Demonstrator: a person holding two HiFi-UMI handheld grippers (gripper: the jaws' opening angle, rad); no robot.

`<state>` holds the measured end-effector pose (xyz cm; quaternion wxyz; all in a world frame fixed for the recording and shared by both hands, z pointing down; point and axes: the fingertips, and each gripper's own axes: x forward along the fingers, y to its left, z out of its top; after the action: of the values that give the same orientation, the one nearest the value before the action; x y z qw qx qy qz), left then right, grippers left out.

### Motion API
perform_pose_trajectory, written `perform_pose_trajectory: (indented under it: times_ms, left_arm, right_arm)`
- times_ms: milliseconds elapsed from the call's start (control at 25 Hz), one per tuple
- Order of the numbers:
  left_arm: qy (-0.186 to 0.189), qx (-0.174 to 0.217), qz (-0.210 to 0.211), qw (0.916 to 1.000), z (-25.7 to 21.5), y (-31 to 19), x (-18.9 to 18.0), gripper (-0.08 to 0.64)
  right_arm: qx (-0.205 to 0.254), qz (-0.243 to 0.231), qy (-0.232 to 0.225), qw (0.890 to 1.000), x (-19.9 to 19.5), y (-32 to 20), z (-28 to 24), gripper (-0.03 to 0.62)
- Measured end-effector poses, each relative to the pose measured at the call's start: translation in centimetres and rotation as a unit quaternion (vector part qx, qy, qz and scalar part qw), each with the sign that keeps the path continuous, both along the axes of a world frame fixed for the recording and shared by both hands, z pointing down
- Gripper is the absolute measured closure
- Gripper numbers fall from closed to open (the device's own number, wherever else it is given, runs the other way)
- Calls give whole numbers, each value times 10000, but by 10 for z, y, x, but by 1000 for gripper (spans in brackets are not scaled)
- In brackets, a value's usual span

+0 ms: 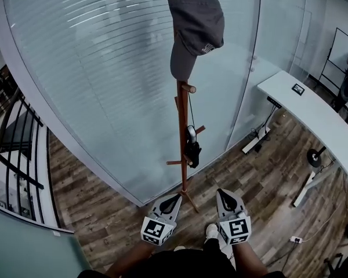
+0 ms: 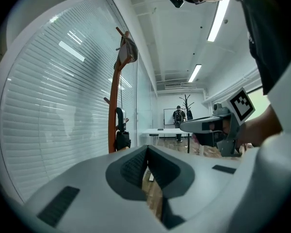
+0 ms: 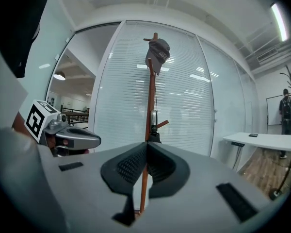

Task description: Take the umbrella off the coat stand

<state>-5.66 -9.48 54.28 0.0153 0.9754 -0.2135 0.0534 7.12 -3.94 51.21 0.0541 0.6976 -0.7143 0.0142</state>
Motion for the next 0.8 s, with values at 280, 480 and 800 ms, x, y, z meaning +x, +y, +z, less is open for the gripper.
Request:
perform_pose_trajectory:
  times_ms: [280, 480, 800]
  left_arm:
    - [4, -62, -579, 9983, -7, -35, 26, 546]
    - [-38, -99, -918, 9957, -7, -50, 42, 546]
    - [-132, -239, -1660, 9857, 1, -61, 49, 546]
  right_arm:
    - [-59, -734, 182, 9971, 23, -51, -12, 586]
    - [-97, -1083, 42, 9941, 39, -77, 2, 586]
    - [-225, -1832, -223, 9826, 46, -112, 14, 586]
